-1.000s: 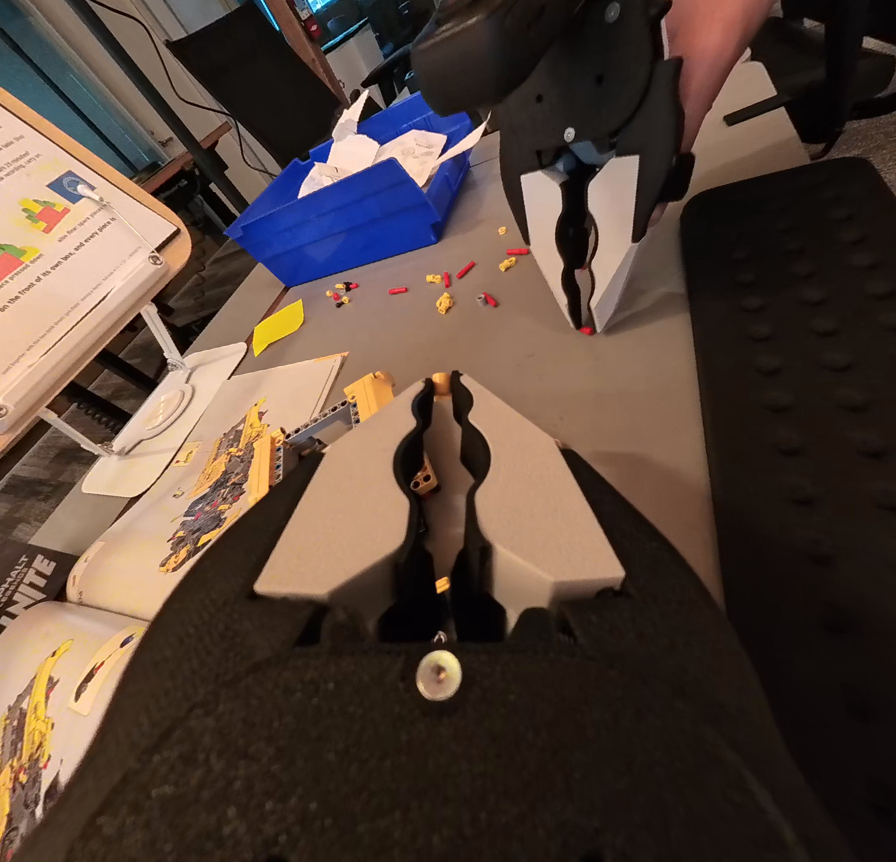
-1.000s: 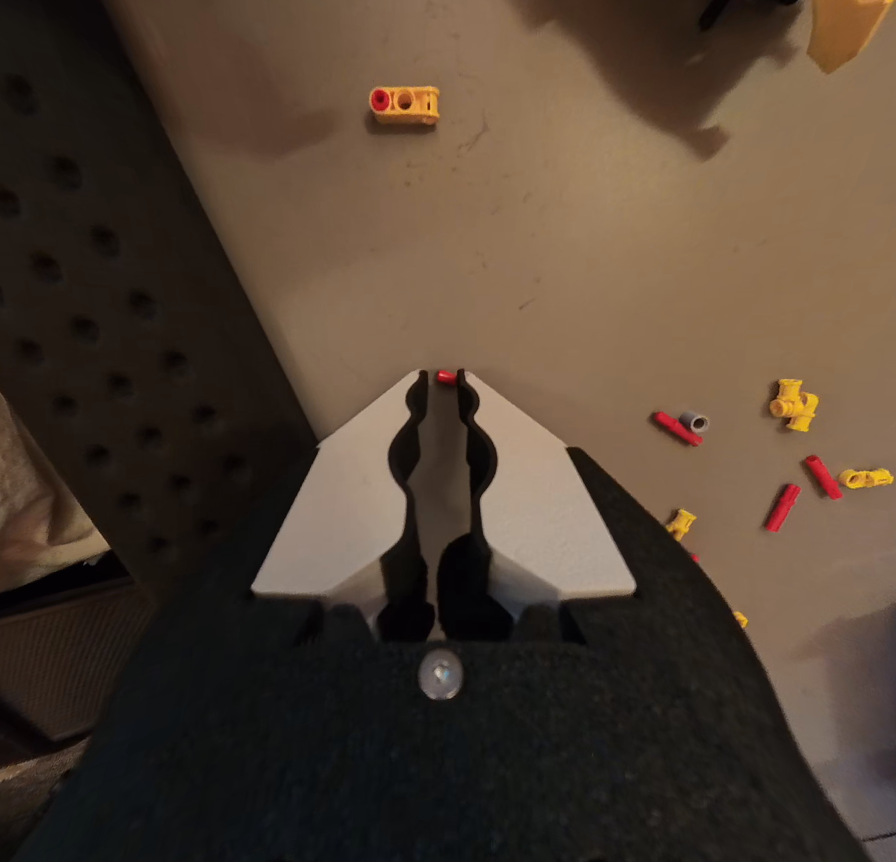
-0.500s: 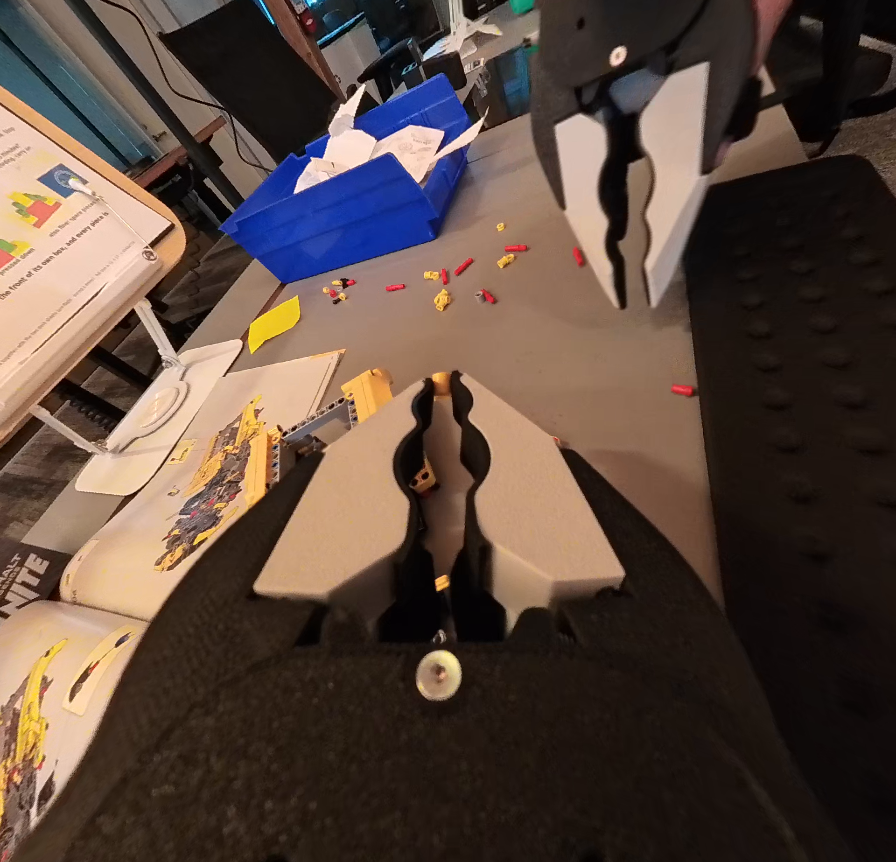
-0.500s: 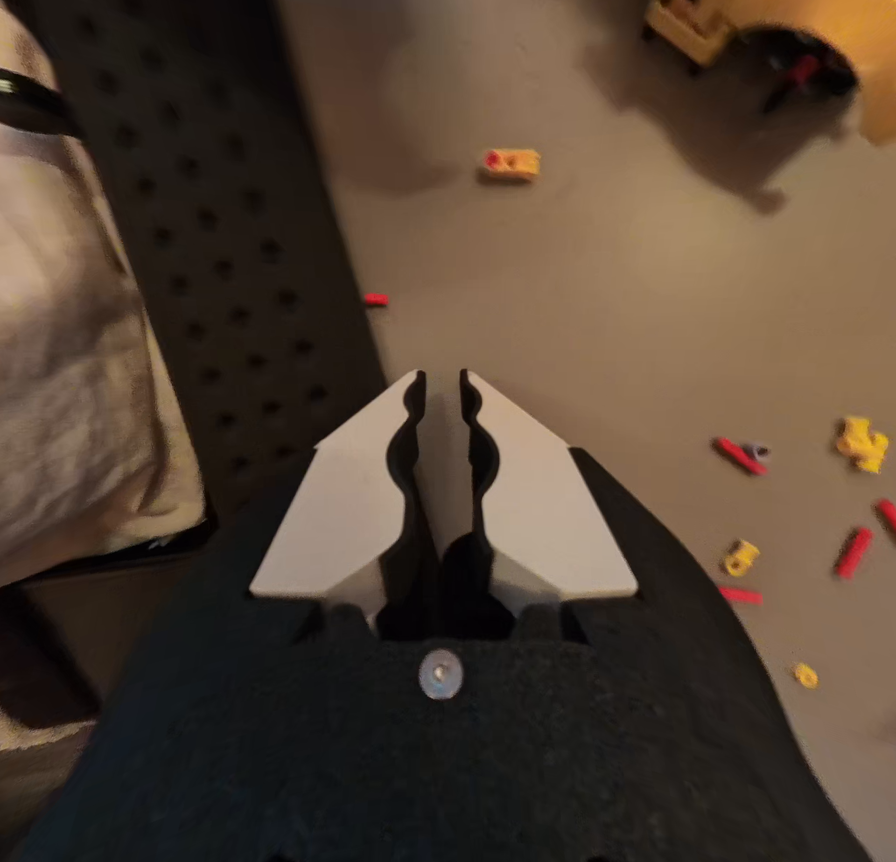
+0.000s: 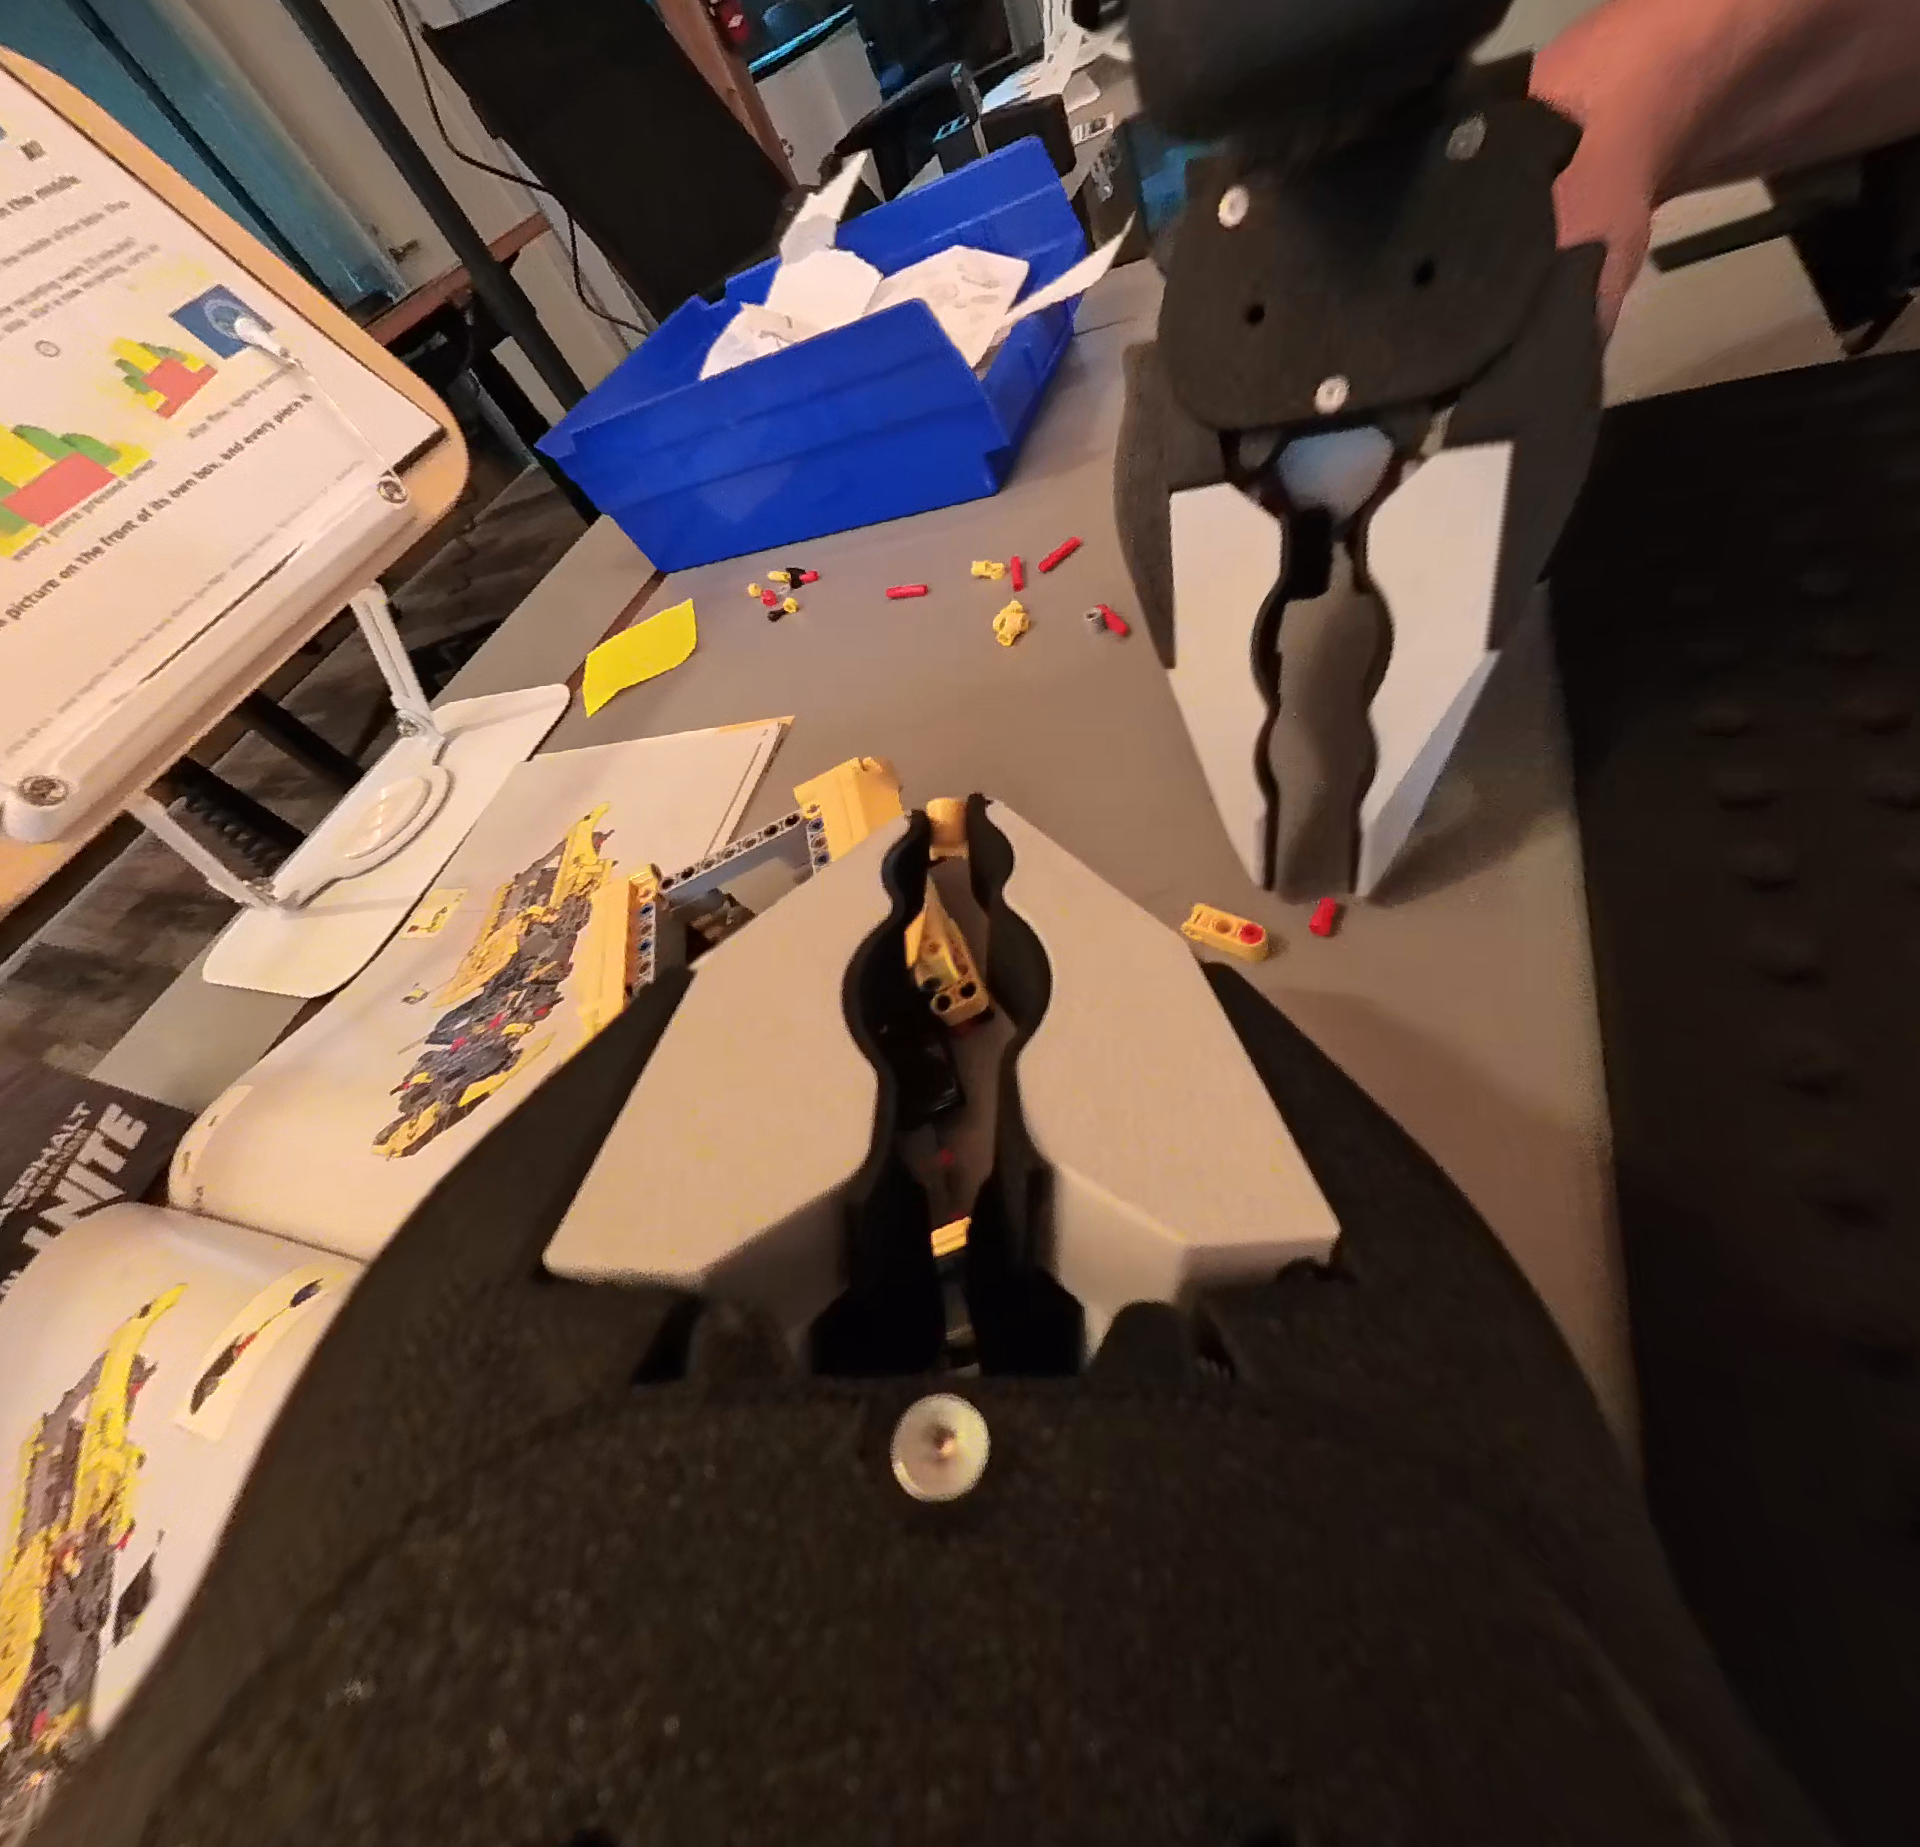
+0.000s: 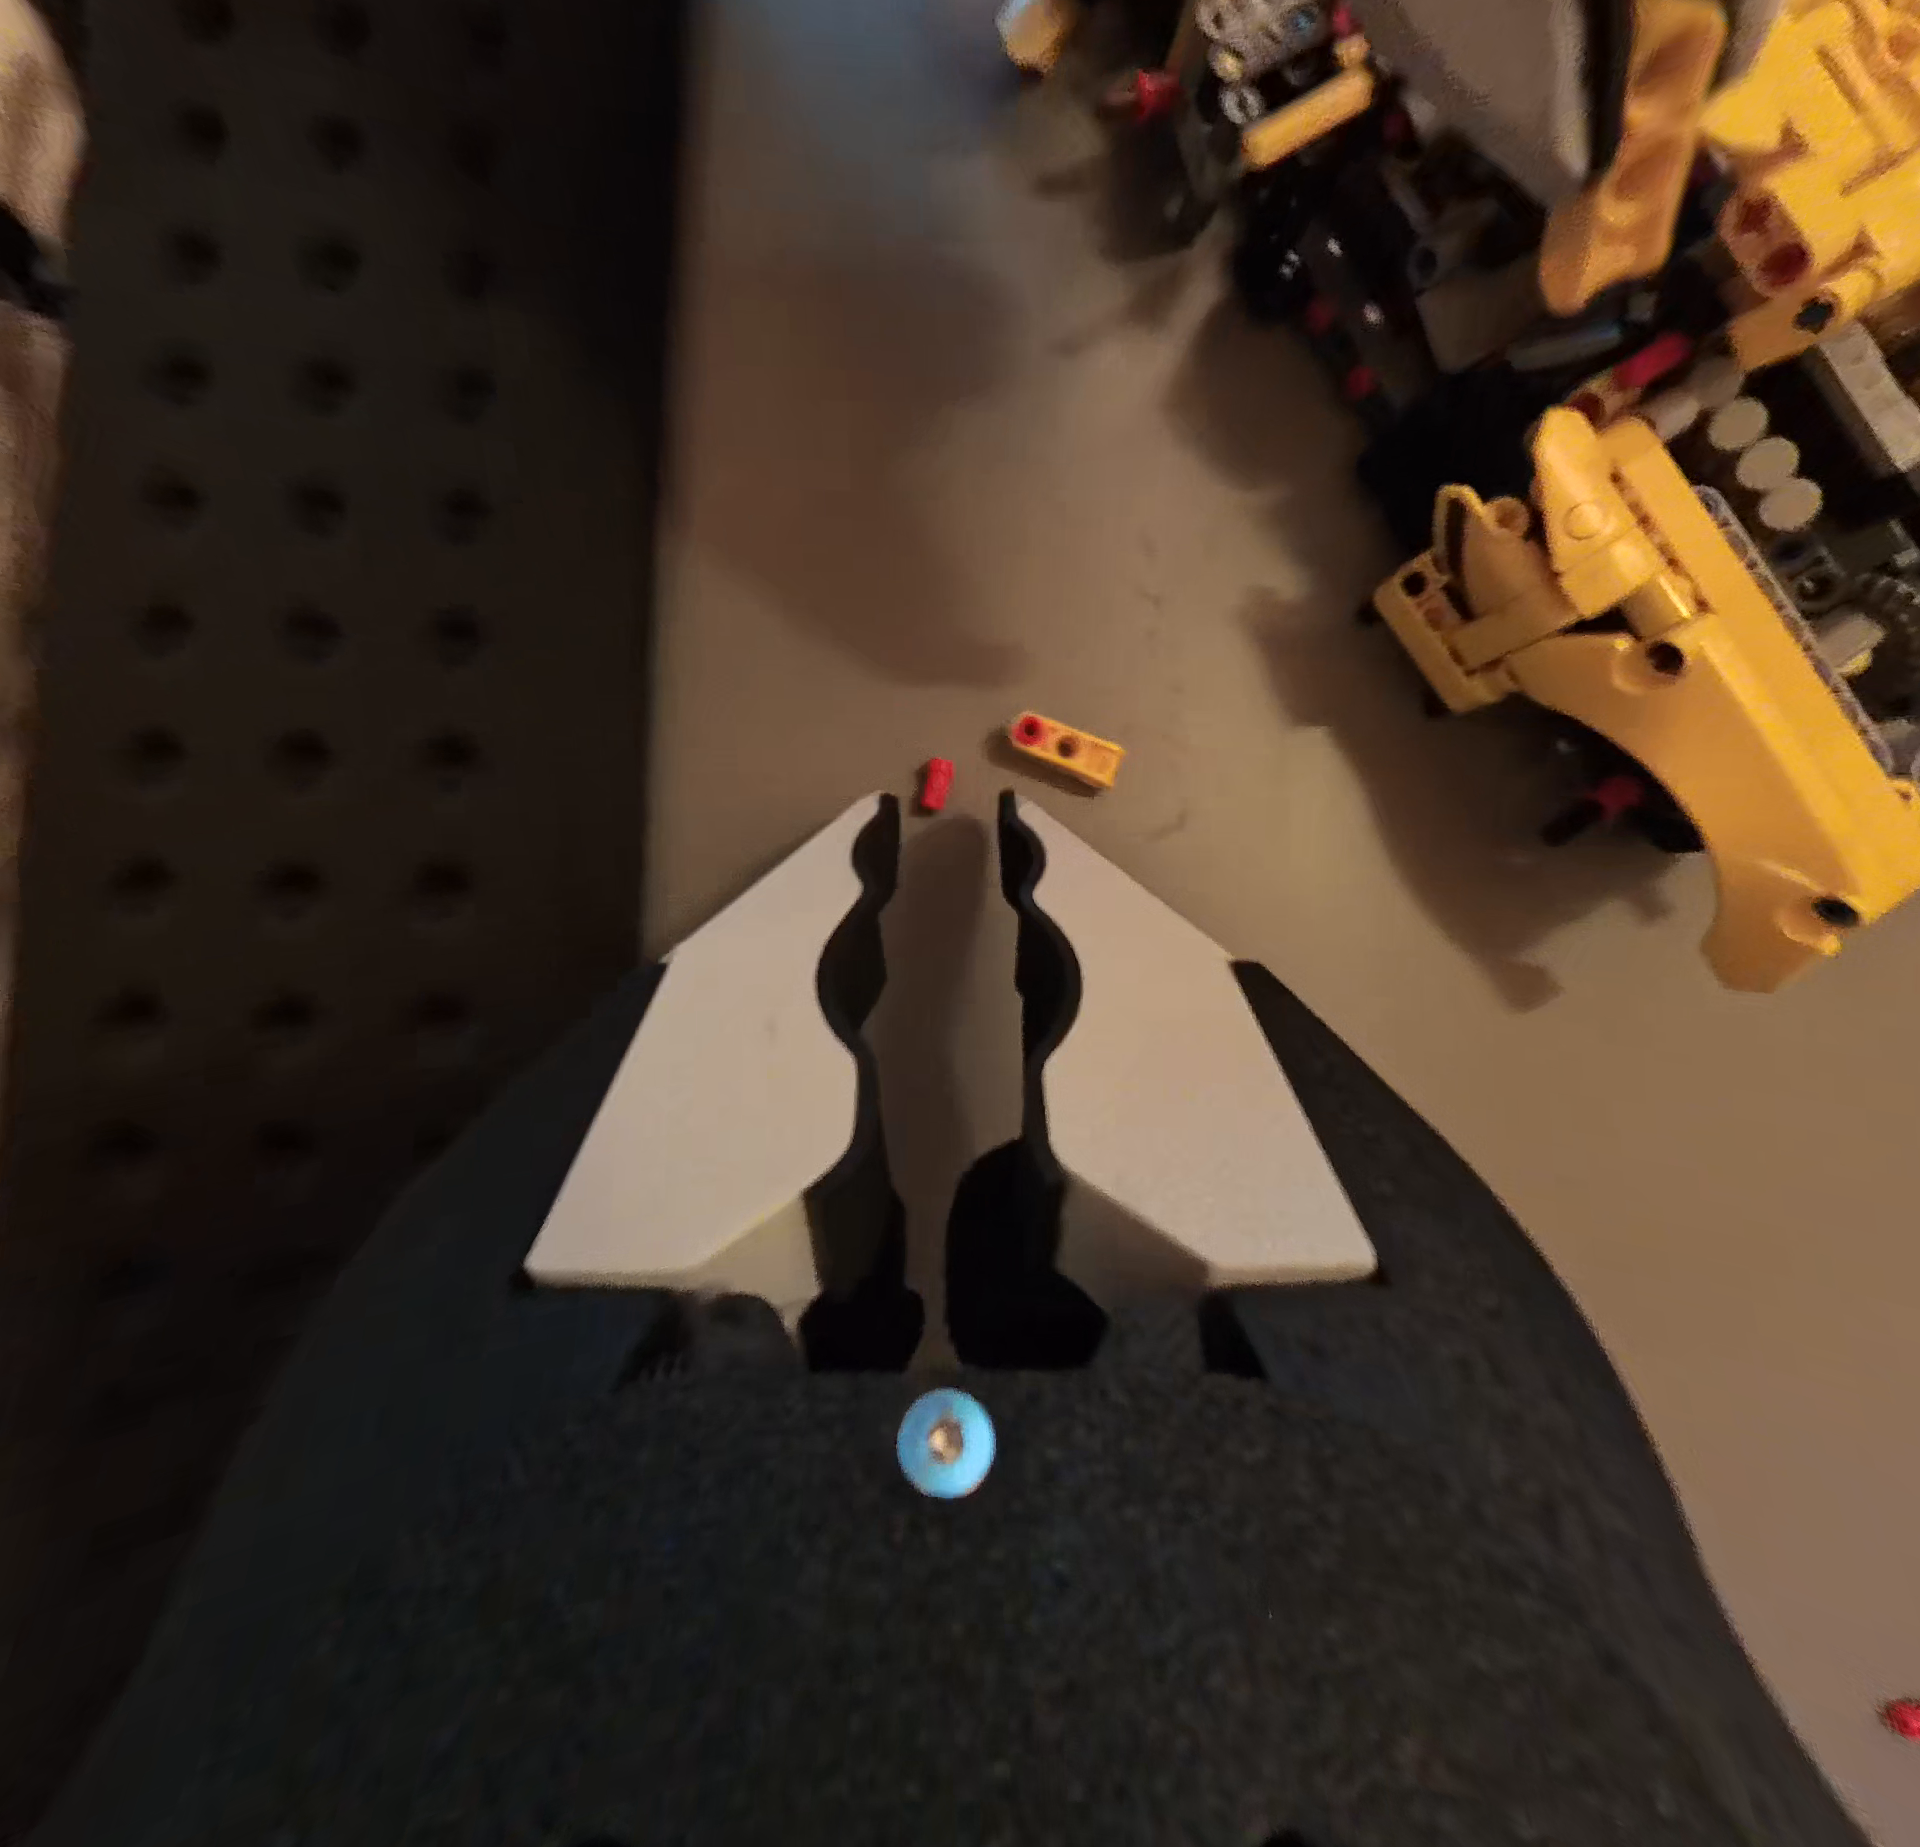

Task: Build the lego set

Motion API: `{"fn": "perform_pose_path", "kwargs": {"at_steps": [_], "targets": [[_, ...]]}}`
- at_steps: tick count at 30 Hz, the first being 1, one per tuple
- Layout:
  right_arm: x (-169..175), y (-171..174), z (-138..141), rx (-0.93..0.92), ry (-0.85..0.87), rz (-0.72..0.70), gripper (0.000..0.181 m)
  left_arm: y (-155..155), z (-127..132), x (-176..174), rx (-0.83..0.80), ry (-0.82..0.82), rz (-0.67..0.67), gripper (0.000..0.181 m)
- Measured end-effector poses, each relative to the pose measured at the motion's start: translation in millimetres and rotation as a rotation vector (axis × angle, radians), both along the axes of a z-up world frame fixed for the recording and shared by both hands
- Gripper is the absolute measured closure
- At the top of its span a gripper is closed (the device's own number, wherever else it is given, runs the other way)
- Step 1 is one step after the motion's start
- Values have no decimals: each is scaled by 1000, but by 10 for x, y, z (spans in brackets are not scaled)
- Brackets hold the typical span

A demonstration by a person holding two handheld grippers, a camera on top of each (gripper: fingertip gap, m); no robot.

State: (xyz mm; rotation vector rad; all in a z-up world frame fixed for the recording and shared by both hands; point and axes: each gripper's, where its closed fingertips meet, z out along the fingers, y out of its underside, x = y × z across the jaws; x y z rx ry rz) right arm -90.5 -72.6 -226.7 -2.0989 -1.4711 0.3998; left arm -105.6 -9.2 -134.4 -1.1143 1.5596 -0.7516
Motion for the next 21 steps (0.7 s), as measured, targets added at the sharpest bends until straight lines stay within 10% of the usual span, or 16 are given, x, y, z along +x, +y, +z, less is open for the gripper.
{"fn": "perform_pose_path", "kwargs": {"at_steps": [14,21], "targets": [[10,145,-35,-15,-13,-132,176,-21,-16,1,-16,10,-11,174],[-294,588,1404,123,848,-341,177,-44,185,-25,-206,-92,-53,174]]}}
